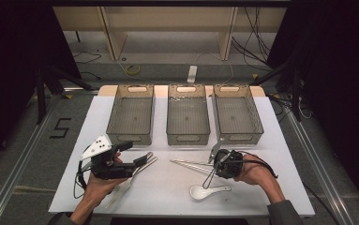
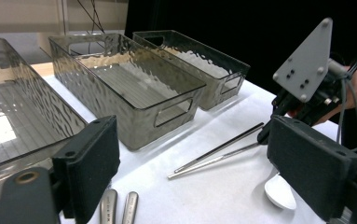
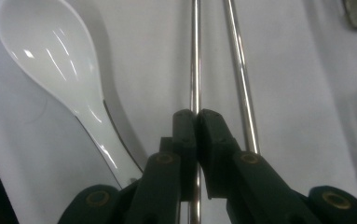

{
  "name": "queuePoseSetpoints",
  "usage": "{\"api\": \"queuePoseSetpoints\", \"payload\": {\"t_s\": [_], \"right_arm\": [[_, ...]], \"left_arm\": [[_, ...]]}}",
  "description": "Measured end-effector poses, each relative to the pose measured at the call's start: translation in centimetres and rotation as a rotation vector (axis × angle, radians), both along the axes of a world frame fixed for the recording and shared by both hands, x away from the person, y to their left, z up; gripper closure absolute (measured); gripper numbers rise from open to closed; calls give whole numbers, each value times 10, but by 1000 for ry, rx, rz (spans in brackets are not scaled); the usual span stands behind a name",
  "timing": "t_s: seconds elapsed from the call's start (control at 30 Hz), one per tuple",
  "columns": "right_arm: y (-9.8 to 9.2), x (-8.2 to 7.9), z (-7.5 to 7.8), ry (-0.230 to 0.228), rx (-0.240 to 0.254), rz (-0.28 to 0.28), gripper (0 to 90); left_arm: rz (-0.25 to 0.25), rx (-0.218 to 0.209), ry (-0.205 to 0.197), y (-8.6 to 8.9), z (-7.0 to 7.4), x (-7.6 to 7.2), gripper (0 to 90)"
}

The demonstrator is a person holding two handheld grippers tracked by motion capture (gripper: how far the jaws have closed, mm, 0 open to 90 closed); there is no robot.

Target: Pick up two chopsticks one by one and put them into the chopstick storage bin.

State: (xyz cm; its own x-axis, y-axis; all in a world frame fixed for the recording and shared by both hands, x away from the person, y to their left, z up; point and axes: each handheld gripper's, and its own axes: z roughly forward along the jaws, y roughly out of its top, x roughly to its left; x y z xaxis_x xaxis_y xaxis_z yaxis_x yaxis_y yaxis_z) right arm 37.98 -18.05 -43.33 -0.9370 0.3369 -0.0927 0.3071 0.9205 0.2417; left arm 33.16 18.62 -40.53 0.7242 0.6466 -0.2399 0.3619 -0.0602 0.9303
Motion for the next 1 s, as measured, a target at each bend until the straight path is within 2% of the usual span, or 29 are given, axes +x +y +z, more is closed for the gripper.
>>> {"api": "queuePoseSetpoints", "payload": {"t_s": [0.03, 0.1, 0.17, 0.23, 0.3, 0.37, 0.5, 0.6, 0.8, 0.83, 0.9, 0.93, 1.0], "right_arm": [[0, 0, 2, -1, 2, 9, 858], [0, -2, 7, -16, 16, 27, 858], [1, -3, 11, -22, 43, 19, 859], [1, -5, 17, -21, 43, 31, 858], [3, -6, 20, -35, 62, 42, 859], [7, -9, 22, -31, 69, 45, 859], [16, -13, 26, -35, 78, 74, 858], [23, -16, 28, -36, 72, 100, 858], [31, -22, 37, -45, 81, 135, 858], [31, -22, 38, -51, 80, 151, 858], [32, -23, 39, -59, 84, 168, 858], [33, -23, 40, -57, 89, 172, 858], [35, -24, 41, -55, 90, 177, 858]], "left_arm": [[-19, 10, 18, -2, -1, 1, 163], [-32, 39, 21, -5, -2, 1, 162], [-56, 49, 30, -10, -2, 2, 162], [-85, 74, 39, -16, -4, 4, 162], [-110, 146, 50, -26, -6, 7, 159], [-142, 182, 65, -33, -7, 9, 159], [-193, 300, 62, -51, -11, 11, 160], [-235, 344, 78, -63, -15, 14, 164], [-310, 467, 78, -89, -24, 17, 184], [-328, 498, 78, -94, -26, 18, 191], [-351, 529, 83, -99, -29, 20, 211], [-350, 529, 90, -101, -30, 20, 224], [-367, 567, 85, -102, -31, 21, 250]]}}
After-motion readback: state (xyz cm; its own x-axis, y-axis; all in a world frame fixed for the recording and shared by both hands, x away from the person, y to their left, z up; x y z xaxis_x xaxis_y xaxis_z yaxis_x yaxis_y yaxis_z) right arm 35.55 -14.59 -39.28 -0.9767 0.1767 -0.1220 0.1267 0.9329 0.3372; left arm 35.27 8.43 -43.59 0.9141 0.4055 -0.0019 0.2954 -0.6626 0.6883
